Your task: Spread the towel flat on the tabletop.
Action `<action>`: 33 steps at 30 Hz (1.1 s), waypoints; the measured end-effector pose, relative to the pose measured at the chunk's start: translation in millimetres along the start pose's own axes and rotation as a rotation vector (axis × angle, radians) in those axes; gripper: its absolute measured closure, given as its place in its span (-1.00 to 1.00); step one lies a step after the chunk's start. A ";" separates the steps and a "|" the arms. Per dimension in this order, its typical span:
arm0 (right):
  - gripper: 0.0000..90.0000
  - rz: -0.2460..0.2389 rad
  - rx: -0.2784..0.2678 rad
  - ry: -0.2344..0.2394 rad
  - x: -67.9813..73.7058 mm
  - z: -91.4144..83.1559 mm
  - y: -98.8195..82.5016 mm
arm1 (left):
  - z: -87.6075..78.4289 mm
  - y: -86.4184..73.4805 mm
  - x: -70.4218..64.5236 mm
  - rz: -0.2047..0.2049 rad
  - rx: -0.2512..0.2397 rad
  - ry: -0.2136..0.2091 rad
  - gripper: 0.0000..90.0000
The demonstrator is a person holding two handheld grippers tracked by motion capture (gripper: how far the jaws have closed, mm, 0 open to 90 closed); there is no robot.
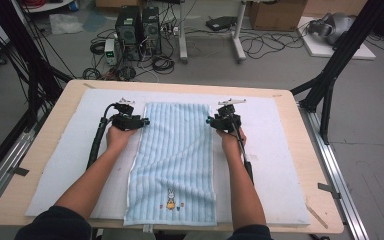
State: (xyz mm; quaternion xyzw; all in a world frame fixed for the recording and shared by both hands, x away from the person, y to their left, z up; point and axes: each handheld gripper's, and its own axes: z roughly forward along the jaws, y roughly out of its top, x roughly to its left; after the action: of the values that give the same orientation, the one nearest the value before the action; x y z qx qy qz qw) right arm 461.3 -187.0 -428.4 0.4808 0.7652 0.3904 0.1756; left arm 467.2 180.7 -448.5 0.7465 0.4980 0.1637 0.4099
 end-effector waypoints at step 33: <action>0.17 -0.087 -0.061 0.008 27.6 -51.5 -30.7 | -31.2 -22.2 -13.5 0.035 -0.105 -0.129 -0.08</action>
State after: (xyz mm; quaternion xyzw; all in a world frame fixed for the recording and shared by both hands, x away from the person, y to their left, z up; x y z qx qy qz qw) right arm 396.6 -192.2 -416.3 0.4400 0.7740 0.4073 0.2038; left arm 427.2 186.6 -444.5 0.7413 0.4484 0.1484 0.4768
